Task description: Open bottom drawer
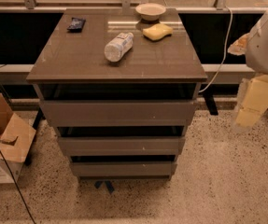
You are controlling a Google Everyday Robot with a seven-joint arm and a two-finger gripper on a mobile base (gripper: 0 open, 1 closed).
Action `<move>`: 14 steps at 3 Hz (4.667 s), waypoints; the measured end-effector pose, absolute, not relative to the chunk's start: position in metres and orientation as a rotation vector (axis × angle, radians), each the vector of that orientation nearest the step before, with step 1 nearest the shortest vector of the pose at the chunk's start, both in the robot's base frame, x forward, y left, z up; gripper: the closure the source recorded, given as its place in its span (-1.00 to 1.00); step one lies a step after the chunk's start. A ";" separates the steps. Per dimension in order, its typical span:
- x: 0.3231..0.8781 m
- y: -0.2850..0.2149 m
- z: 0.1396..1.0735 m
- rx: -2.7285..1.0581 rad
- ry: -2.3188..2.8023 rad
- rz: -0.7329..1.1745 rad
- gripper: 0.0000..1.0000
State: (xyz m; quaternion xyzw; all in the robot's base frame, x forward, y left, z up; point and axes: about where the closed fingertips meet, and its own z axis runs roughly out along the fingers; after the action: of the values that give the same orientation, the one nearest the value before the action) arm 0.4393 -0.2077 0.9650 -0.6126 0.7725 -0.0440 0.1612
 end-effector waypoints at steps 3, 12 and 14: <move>0.439 -0.177 0.854 -1.813 2.105 -0.003 -1.00; 0.487 -0.101 0.559 -1.643 2.205 0.359 -1.00; 0.494 -0.096 0.491 -1.432 2.211 0.418 -1.00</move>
Offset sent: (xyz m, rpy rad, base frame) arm -0.0049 0.0401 -0.1207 0.0840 0.0070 0.1109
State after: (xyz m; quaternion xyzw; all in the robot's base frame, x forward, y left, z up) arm 0.4940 -0.0964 0.4913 -0.5218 0.8057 0.1525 0.2351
